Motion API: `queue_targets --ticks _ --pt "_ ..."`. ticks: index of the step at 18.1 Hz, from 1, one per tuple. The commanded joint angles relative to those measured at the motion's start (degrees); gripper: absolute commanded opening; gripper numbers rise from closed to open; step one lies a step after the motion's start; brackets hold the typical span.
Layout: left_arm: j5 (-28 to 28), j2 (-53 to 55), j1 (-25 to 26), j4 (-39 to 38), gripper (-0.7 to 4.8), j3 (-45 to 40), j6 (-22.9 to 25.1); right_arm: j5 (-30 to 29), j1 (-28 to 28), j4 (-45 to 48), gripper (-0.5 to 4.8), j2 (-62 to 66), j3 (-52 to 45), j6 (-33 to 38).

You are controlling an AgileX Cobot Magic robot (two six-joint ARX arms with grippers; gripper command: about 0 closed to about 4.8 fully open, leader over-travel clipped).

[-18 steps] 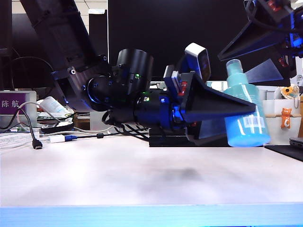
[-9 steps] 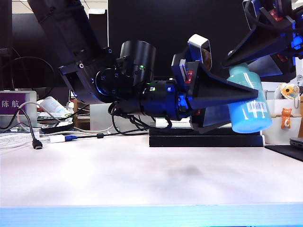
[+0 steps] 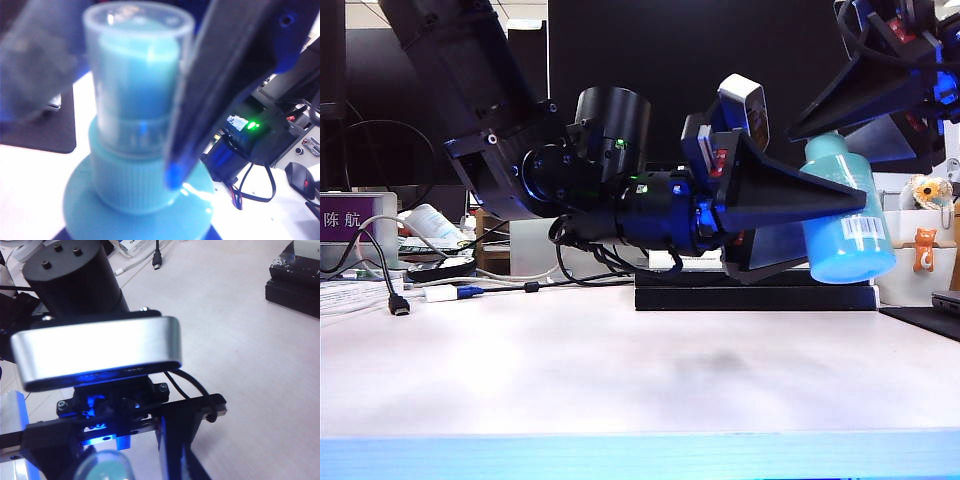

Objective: Pick up the sprayer with the left hand and remove the lid with the right hand then place it on the table.

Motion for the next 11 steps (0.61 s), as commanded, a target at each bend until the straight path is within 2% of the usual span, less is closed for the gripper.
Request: queue_targets --ticks 1,2,4,9,11 --pt "0.7 -0.5 -0.1 0.7 2.09 0.2 0.2 -0.1 0.1 1.7 0.93 -0.2 0.2 -0.2" --pt "0.7 -0.5 -0.2 0.7 2.09 0.2 0.2 -0.1 0.1 2.1 -0.14 -0.2 0.2 -0.2" --pt "0.1 -0.5 -0.2 0.7 2.09 0.2 0.2 0.3 0.1 2.7 -0.01 -0.2 0.2 -0.2" --pt "-15.3 -0.5 -0.6 -5.5 2.05 0.2 2.9 8.0 0.2 8.1 -0.01 -0.2 0.2 5.2" --pt "-18.9 -0.5 -1.5 -5.7 1.95 0.2 3.1 10.5 0.2 12.1 -0.01 -0.2 0.2 7.8"
